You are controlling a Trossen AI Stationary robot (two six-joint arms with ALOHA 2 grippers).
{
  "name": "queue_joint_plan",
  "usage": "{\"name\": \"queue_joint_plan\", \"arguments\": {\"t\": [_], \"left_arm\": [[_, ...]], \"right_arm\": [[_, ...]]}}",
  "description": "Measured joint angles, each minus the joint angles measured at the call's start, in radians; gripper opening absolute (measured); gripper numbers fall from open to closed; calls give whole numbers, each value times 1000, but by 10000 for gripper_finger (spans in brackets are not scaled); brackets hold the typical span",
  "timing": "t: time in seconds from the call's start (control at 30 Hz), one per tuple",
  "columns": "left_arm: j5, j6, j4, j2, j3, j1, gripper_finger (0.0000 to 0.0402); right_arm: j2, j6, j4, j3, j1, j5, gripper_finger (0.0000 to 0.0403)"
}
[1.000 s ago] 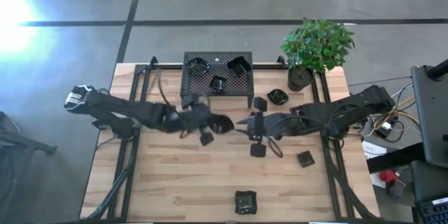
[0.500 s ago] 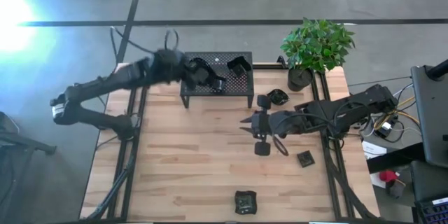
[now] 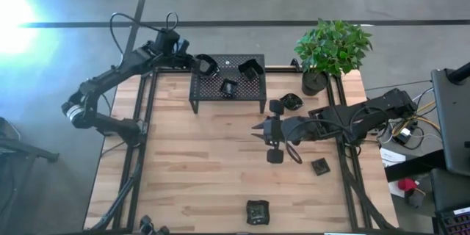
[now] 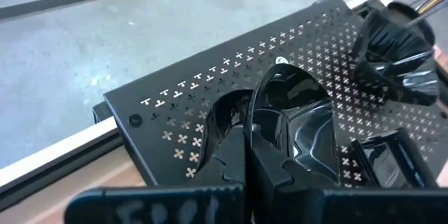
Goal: Pick & Place Mini shaped plates
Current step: Stack the leaf shaped plate on top of the leaf shaped plates on the shelf
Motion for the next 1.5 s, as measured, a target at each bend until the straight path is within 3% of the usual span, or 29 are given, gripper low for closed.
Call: {"name": "queue_joint_plan", "arguments": {"t": [0.77,0.97,1.5], "left_arm": [[3,60,23,22,0,1,0],[89,55,32,22,0,1,0],[118,48,6,25,0,2,0]], "right_arm": [[0,0,2,-1,0,0,72],[0,1,3,-1,0,0,78],[-1,-23,12,5,0,10,69]]}}
